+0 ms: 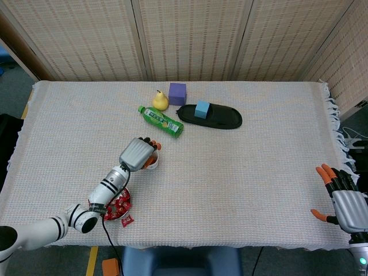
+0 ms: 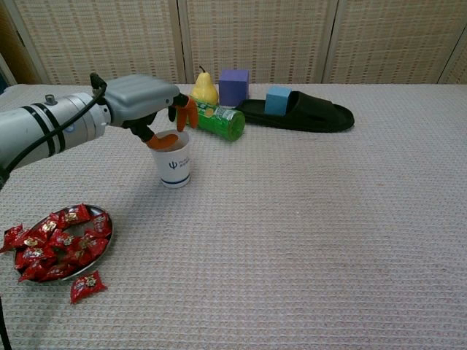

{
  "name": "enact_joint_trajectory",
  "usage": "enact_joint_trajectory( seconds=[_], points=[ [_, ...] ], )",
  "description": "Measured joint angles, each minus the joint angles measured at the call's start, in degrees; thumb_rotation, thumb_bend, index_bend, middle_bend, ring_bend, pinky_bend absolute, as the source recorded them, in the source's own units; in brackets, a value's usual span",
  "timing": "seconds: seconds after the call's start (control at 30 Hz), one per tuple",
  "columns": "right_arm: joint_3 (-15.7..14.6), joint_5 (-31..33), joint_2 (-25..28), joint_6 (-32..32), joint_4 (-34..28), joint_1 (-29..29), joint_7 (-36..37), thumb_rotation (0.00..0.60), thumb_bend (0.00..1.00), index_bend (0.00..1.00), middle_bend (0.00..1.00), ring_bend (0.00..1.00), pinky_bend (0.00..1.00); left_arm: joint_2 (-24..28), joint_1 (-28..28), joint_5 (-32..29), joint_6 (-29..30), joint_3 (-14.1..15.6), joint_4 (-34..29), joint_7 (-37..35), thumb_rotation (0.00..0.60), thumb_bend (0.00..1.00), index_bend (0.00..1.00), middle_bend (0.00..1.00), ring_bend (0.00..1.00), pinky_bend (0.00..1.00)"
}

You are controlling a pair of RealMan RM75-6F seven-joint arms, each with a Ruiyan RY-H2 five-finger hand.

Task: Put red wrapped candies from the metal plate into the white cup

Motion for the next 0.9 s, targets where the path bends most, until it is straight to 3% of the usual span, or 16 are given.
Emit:
enact_joint_trajectory(
  seconds=[0.2,0.4,0.5,0.63,0.77,0.9],
  points=[
    [-0.33,-0.96,0.32,0.49,0.00,-0.24,0.75,0.600,0.00,0.00,0.00,0.00,0.00,2.36,1.25,-0.35,2.23,0.60,-5.20,1.32,0.600,0.45,0.26,0.34,0.29,0.48],
    [-0.91,-2.53,0.47,0.91,0.00,-0.35,1.13,0.600,0.00,0.00,0.00,0.00,0.00,7.29,4.98,1.67,7.46,2.74,-14.56,1.60,0.600,0.42,0.09,0.17,0.16,0.49],
    [-1.34,-3.50,0.48,1.31,0.02,-0.51,1.38,0.600,0.00,0.00,0.00,0.00,0.00,11.88,8.71,3.19,10.33,5.97,-21.48,1.10,0.600,0.40,0.02,0.10,0.12,0.49],
    [-1.76,-4.52,0.45,1.33,-0.13,-0.49,1.03,0.600,0.00,0.00,0.00,0.00,0.00,19.90,14.58,5.47,12.74,12.96,-30.56,-0.03,0.600,0.39,0.00,0.04,0.07,0.44],
    [-2.14,-5.18,0.32,1.63,-0.49,-0.62,0.92,0.600,0.00,0.00,0.00,0.00,0.00,23.18,20.67,7.87,15.09,19.52,-32.73,-1.04,0.600,0.39,0.00,0.02,0.06,0.43],
    [-2.46,-6.04,0.18,1.21,-0.61,-0.34,0.24,0.600,0.00,0.00,0.00,0.00,0.00,22.26,23.33,9.59,16.71,21.26,-31.20,0.09,0.600,0.38,0.00,0.02,0.04,0.43]
  ],
)
